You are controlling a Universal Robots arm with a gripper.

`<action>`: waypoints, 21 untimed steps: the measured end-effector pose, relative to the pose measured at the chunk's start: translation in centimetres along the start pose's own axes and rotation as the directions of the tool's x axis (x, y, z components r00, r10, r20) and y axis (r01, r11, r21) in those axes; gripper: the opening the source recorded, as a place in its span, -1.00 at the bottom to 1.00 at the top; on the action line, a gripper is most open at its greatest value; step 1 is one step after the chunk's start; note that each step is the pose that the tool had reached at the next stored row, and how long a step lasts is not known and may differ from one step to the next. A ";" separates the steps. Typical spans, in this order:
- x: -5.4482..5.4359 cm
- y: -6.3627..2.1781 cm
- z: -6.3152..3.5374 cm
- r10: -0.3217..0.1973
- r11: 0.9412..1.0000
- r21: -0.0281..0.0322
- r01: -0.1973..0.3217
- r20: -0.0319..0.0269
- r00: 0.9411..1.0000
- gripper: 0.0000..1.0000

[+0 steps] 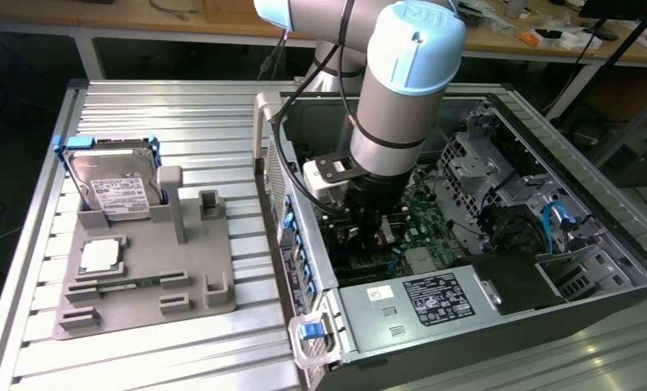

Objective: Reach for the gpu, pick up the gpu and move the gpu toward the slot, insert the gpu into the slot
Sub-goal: 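Insert the gpu into the slot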

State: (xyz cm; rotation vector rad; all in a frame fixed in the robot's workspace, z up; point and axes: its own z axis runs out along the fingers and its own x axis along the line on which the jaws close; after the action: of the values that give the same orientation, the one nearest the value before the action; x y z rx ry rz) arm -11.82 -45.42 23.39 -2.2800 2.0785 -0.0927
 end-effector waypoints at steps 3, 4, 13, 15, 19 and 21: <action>0.0 -0.01 0.00 0.000 1.000 0.000 0.000 0.000 1.000 -0.17; 0.0 -0.01 0.00 0.000 1.000 0.000 0.000 0.000 1.000 -0.17; 0.0 -0.01 0.00 0.000 1.000 0.000 0.000 0.000 1.000 -0.02; 0.0 -0.01 0.00 0.000 1.000 0.000 0.000 0.000 1.000 0.00; 0.0 -0.01 0.00 0.000 1.000 0.000 0.000 0.000 1.000 0.12; 0.0 -0.01 0.00 0.000 1.000 0.000 0.000 0.000 1.000 0.12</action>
State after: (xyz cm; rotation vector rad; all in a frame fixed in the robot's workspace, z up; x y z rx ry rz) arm -11.81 -45.42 23.39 -2.2800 2.0784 -0.0933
